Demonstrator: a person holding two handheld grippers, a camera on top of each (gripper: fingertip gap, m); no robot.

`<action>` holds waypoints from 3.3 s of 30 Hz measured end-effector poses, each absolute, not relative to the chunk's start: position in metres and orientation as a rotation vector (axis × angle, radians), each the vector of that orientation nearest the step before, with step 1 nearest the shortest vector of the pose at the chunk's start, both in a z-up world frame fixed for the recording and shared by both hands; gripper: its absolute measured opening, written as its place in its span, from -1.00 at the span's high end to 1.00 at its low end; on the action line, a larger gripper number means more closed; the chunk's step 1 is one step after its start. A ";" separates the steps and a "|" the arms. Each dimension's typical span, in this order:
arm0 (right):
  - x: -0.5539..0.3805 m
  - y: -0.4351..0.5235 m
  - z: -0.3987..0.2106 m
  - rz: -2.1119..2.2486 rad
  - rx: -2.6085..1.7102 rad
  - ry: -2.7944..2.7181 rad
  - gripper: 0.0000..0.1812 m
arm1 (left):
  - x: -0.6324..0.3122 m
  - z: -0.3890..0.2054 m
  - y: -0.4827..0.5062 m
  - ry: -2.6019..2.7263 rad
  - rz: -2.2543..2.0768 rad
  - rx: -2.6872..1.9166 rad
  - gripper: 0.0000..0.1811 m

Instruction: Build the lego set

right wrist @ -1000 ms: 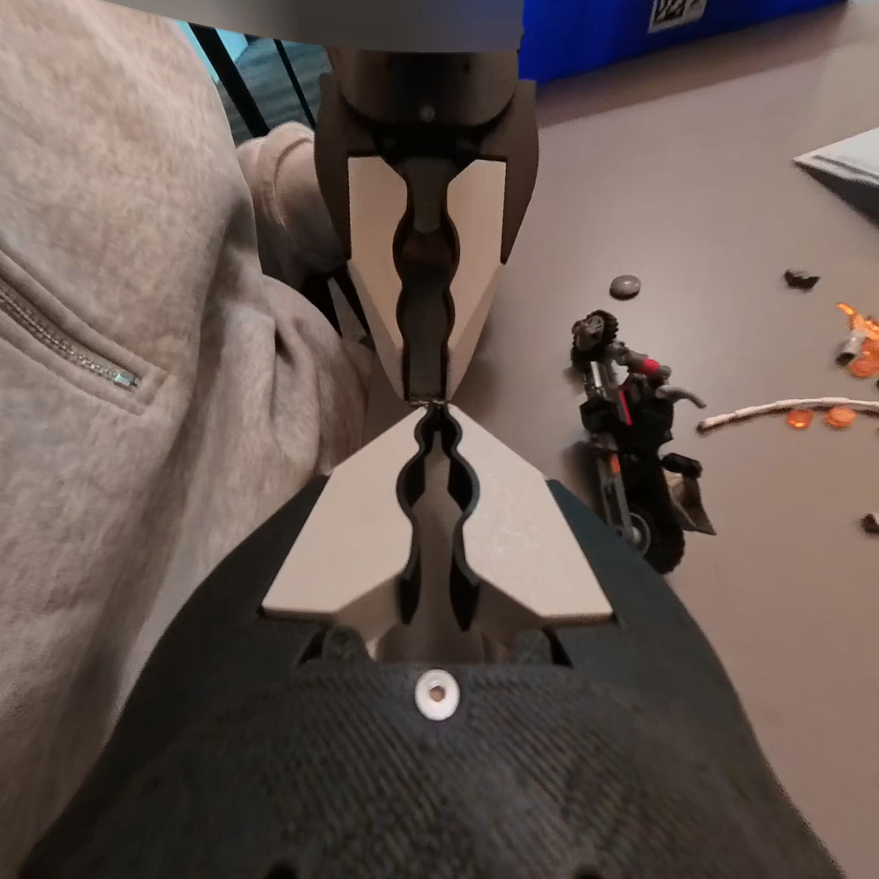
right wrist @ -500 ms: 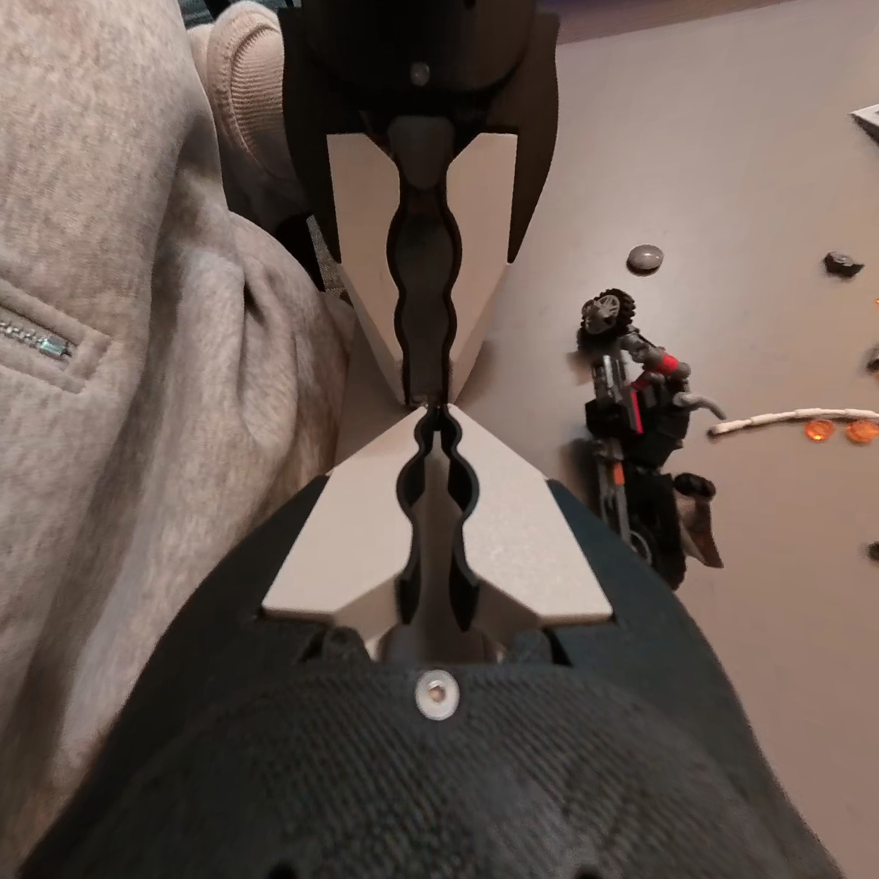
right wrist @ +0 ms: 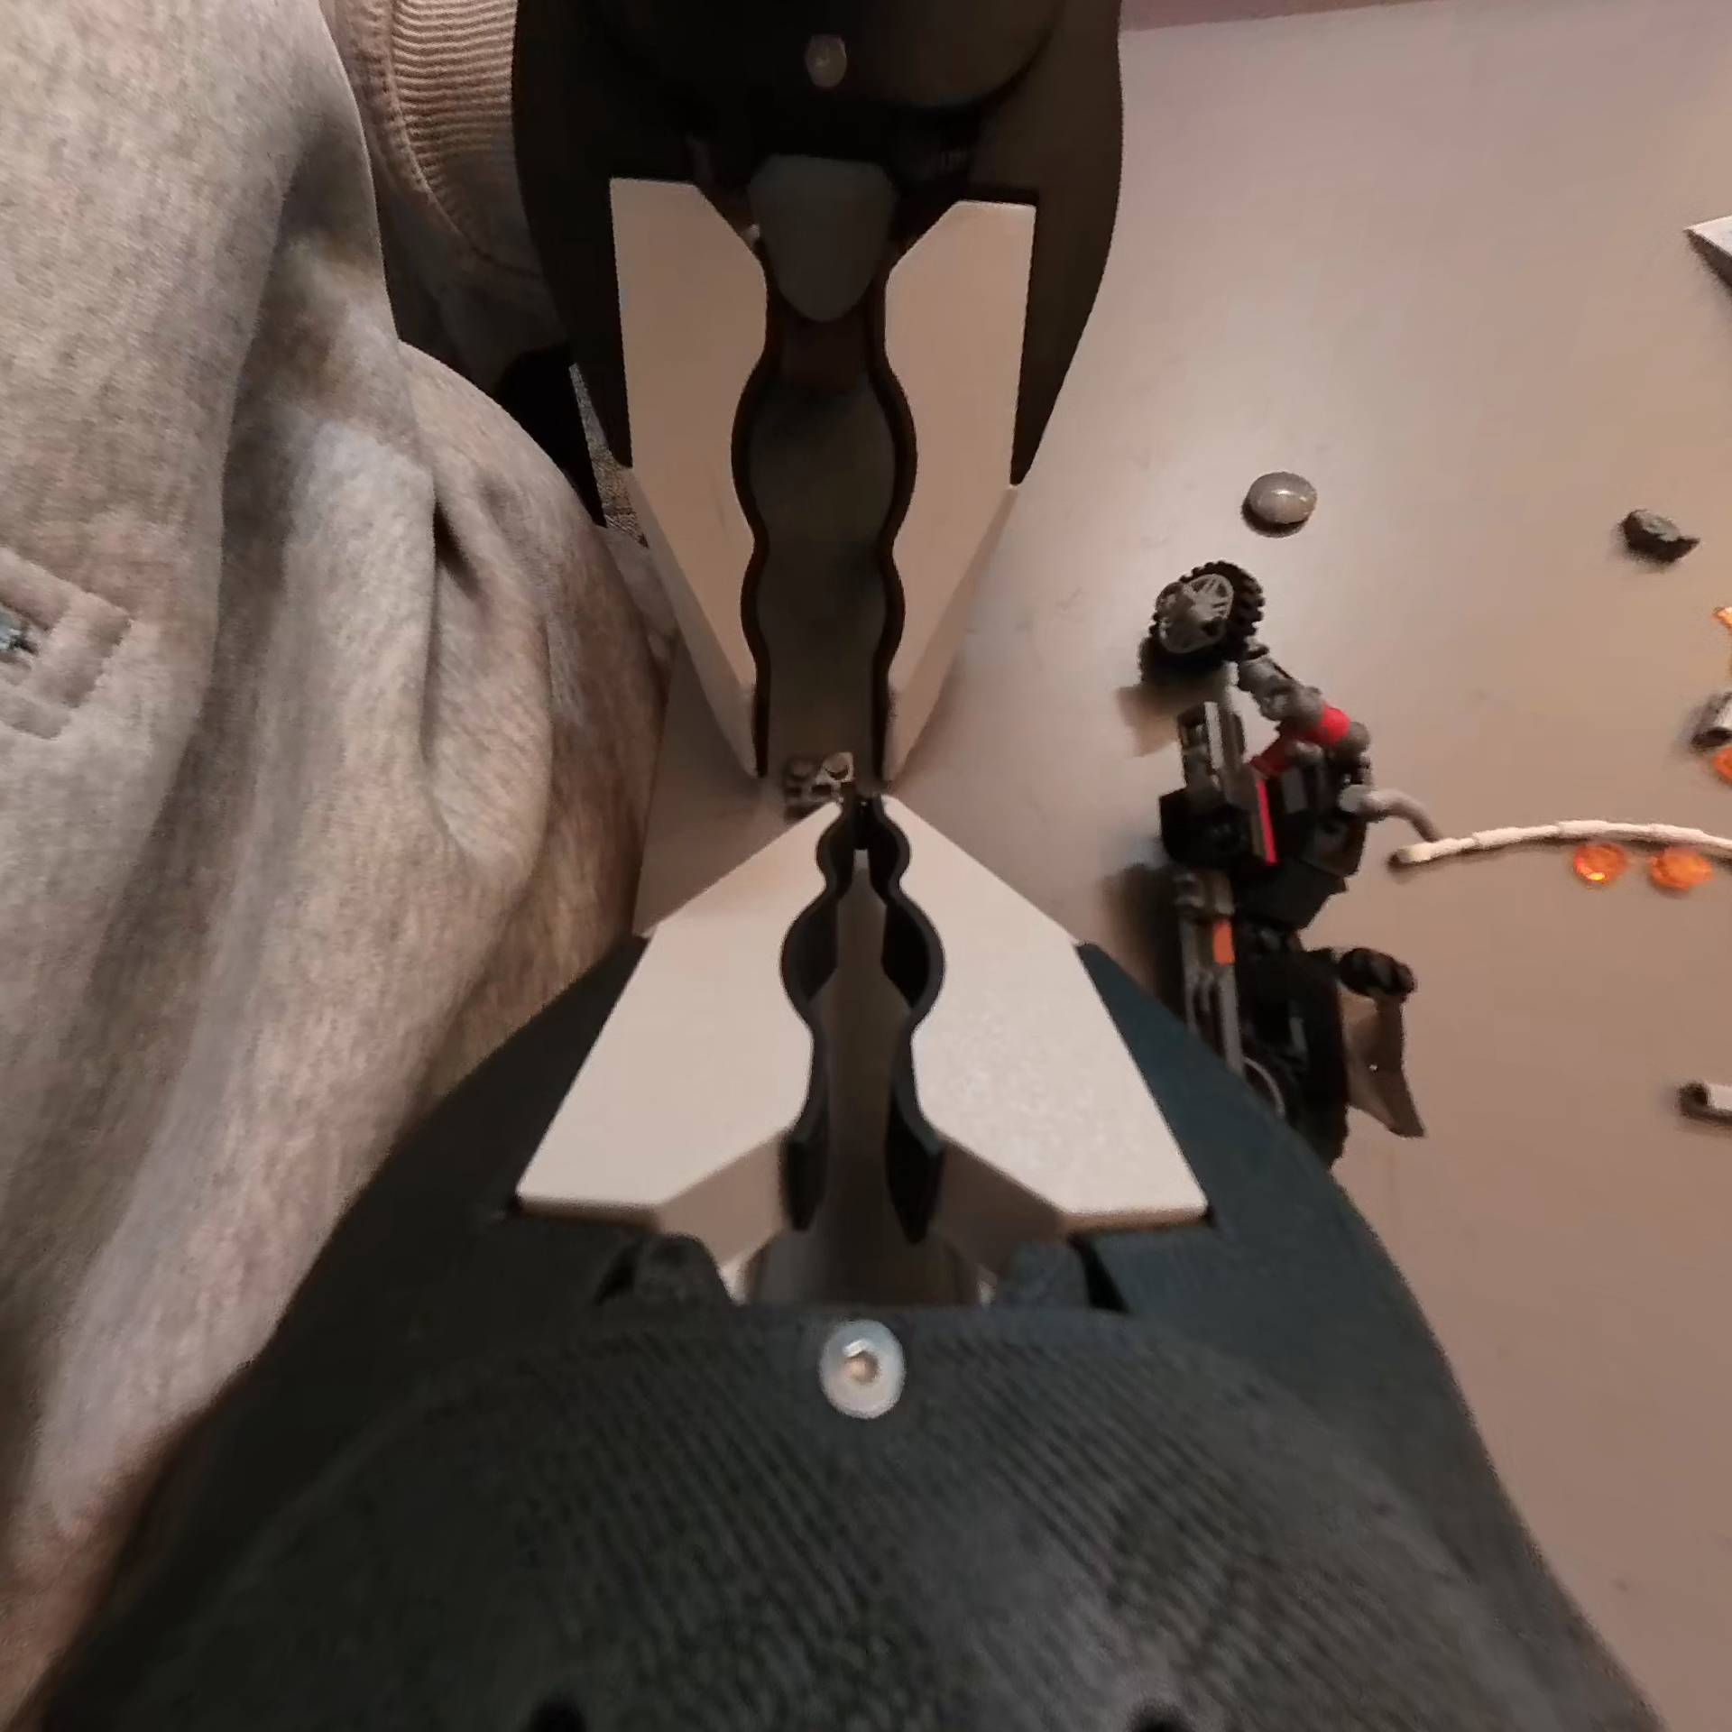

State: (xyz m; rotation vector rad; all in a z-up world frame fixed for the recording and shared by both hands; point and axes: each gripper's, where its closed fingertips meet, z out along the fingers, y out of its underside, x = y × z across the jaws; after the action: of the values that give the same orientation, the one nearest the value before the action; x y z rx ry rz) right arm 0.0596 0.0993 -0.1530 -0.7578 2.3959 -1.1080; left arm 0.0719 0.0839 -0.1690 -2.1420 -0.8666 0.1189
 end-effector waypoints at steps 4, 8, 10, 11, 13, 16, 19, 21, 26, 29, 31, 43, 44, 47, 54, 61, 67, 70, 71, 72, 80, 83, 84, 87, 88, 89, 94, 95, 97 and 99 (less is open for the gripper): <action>0.060 0.101 -0.153 -1.112 -0.783 2.396 1.00 | 0.071 -0.170 0.083 -0.877 0.139 -2.149 0.81; 0.061 0.101 -0.151 -1.126 -0.798 2.386 1.00 | 0.070 -0.171 0.083 -0.885 0.149 -2.153 0.83; 0.060 0.101 -0.152 -1.121 -0.815 2.398 1.00 | 0.070 -0.171 0.083 -0.889 0.144 -2.150 0.83; 0.060 0.102 -0.153 -1.120 -0.829 2.406 1.00 | 0.070 -0.171 0.082 -0.889 0.142 -2.150 0.83; 0.060 0.102 -0.153 -1.119 -0.856 2.417 1.00 | 0.070 -0.171 0.083 -0.890 0.136 -2.150 0.83; 0.060 0.103 -0.153 -1.112 -0.898 2.429 1.00 | 0.070 -0.171 0.083 -0.894 0.127 -2.147 0.83; 0.060 0.103 -0.153 -1.100 -0.938 2.442 1.00 | 0.070 -0.171 0.083 -0.902 0.111 -2.138 0.84; 0.060 0.103 -0.154 -1.084 -0.963 2.457 1.00 | 0.070 -0.171 0.083 -0.905 0.107 -2.136 0.84; 0.061 0.103 -0.154 -1.043 -0.999 2.499 1.00 | 0.070 -0.171 0.083 -0.912 0.106 -2.132 0.83; 0.061 0.103 -0.154 -1.023 -0.988 2.516 1.00 | 0.070 -0.171 0.083 -0.914 0.107 -2.132 0.83; 0.061 0.102 -0.155 -1.016 -0.987 2.527 1.00 | 0.070 -0.171 0.083 -0.915 0.105 -2.130 0.83; 0.060 0.102 -0.161 -0.954 -0.989 2.568 1.00 | 0.070 -0.171 0.082 -0.921 0.100 -2.126 0.83; 0.060 0.102 -0.161 -0.954 -0.982 2.567 1.00 | 0.070 -0.171 0.083 -0.921 0.100 -2.126 0.83; 0.060 0.101 -0.161 -0.963 -0.964 2.562 1.00 | 0.070 -0.171 0.083 -0.921 0.100 -2.126 0.83; 0.059 0.095 -0.158 -1.029 -0.899 2.530 0.97 | 0.071 -0.171 0.083 -0.919 0.091 -2.121 0.84; 0.054 0.085 -0.150 -1.088 -0.759 2.469 0.93 | 0.070 -0.171 0.082 -0.926 0.088 -2.114 0.84; 0.051 0.079 -0.149 -1.132 -0.722 2.470 0.91 | 0.069 -0.169 0.079 -0.930 0.116 -2.111 0.74; 0.048 0.079 -0.145 -1.172 -0.701 2.467 0.91 | 0.068 -0.166 0.075 -0.937 0.124 -2.083 0.68; 0.046 0.079 -0.143 -1.187 -0.691 2.464 0.90 | 0.068 -0.164 0.073 -0.940 0.124 -2.068 0.67; 0.044 0.079 -0.140 -1.203 -0.680 2.461 0.90 | 0.067 -0.162 0.071 -0.944 0.126 -2.053 0.67; 0.027 0.079 -0.124 -1.339 -0.586 2.434 0.91 | 0.045 -0.134 0.036 -1.046 0.317 -1.867 0.80; 0.019 0.079 -0.115 -1.407 -0.555 2.422 0.92 | 0.035 -0.125 0.016 -1.119 0.402 -1.777 0.83; 0.016 0.079 -0.112 -1.430 -0.542 2.417 0.92 | 0.031 -0.125 0.008 -1.156 0.429 -1.757 0.83; 0.005 0.079 -0.103 -1.505 -0.505 2.400 0.92 | 0.015 -0.124 -0.011 -1.245 0.504 -1.731 0.88; 0.002 0.078 -0.100 -1.532 -0.493 2.394 0.93 | 0.007 -0.122 -0.017 -1.267 0.527 -1.717 0.92; -0.001 0.078 -0.098 -1.559 -0.482 2.387 0.93 | -0.002 -0.120 -0.021 -1.280 0.529 -1.701 0.94; -0.004 0.076 -0.088 -1.650 -0.429 2.318 0.93 | -0.052 -0.124 -0.015 -1.272 0.381 -1.728 0.93; -0.004 0.077 -0.088 -1.660 -0.423 2.313 0.93 | -0.061 -0.132 -0.015 -1.283 0.379 -1.784 0.92; -0.005 0.080 -0.089 -1.676 -0.413 2.320 0.93 | -0.077 -0.147 -0.020 -1.311 0.436 -1.908 0.92; -0.011 0.084 -0.092 -1.695 -0.393 2.347 0.94 | -0.087 -0.158 -0.025 -1.332 0.498 -2.000 0.97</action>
State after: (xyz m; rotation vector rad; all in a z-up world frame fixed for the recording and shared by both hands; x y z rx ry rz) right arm -0.0107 0.0840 -0.0924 -0.3933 2.3465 -1.6950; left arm -0.0870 -0.0245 -0.1584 -1.9998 -1.3319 0.4977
